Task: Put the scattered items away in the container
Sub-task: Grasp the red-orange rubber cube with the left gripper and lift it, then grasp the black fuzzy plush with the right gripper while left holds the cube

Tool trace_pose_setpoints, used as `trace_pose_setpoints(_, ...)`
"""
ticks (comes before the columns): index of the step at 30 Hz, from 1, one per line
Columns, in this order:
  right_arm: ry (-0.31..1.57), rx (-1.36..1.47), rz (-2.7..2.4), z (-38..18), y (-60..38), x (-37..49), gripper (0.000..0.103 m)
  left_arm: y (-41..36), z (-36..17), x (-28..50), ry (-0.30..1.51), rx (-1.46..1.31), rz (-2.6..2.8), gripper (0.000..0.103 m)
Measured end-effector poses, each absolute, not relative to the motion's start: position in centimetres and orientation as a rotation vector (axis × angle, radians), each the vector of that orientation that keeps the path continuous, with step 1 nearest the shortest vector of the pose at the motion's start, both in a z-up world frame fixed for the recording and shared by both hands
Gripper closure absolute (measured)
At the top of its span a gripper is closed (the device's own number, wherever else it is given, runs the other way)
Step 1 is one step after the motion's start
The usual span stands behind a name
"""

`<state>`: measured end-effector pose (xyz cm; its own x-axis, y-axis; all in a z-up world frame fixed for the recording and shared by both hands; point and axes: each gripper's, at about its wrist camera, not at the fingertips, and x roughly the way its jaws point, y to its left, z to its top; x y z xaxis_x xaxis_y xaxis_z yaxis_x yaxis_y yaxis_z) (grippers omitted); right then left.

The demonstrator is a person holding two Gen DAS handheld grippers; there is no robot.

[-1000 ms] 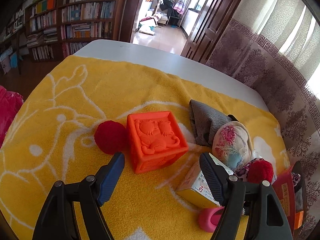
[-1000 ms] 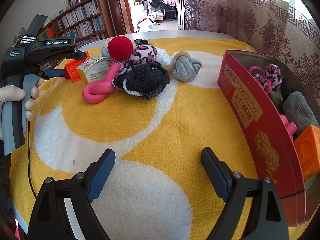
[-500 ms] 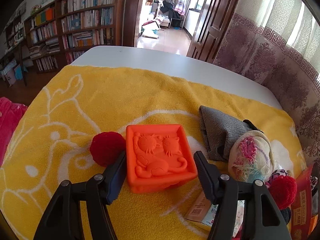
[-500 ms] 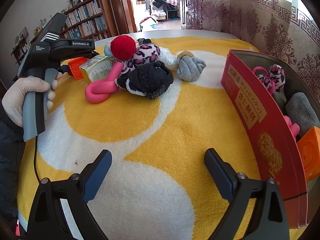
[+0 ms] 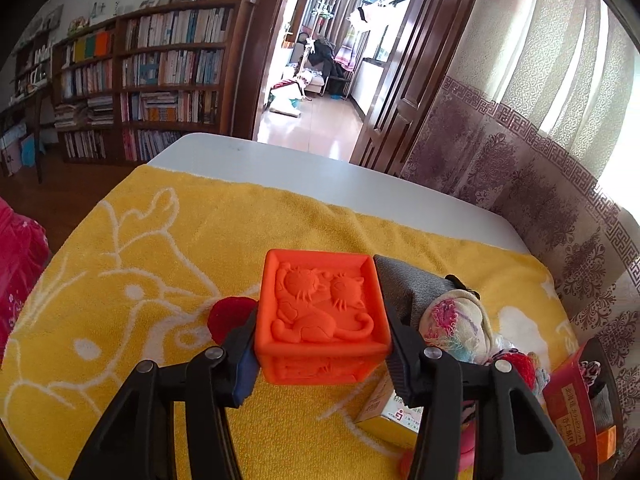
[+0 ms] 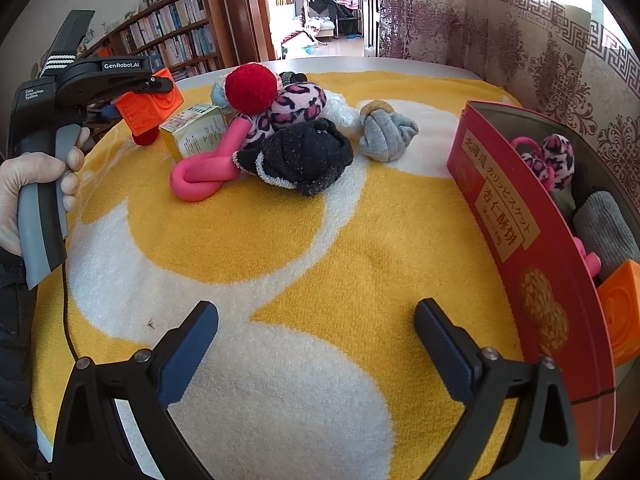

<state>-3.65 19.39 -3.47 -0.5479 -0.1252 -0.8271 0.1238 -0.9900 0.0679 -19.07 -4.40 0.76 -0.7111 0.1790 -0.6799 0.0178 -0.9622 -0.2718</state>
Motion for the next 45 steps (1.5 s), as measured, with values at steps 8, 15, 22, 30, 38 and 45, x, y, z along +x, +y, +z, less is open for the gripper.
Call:
trace_pose_setpoints(8,0.072,1.443,-2.660,-3.7,18.7,-3.8,0.003,-4.9,3.0,-17.4,-0.419,-1.053,2.793,0.048)
trace_pose_setpoints(15,0.052,1.439,-2.663,-3.6,19.0,-3.7,0.003,-4.9,3.2,-16.9,-0.428,-1.049,2.774,0.049)
trace_pose_setpoints(22,-0.254,1.425,-2.700,-1.5,21.5,-5.3,0.003,-5.1,3.1,-16.7,-0.443,-1.054,2.757,0.048)
trace_pose_setpoints(30,-0.288,1.406,-2.739,-0.5,20.2,-10.0,0.005,-4.5,2.7,-16.5,-0.439,-1.066,2.738,0.049)
trace_pose_setpoints(38,-0.224,1.433,-2.730,-2.8,18.3,-11.9,0.031,-4.5,1.9,-17.1,-0.443,-1.101,2.730,0.048)
trace_pose_setpoints(45,-0.102,1.366,-2.762,-2.9,17.3,-10.8,0.049,-4.5,1.4,-17.3,-0.445,-1.121,2.731,0.048)
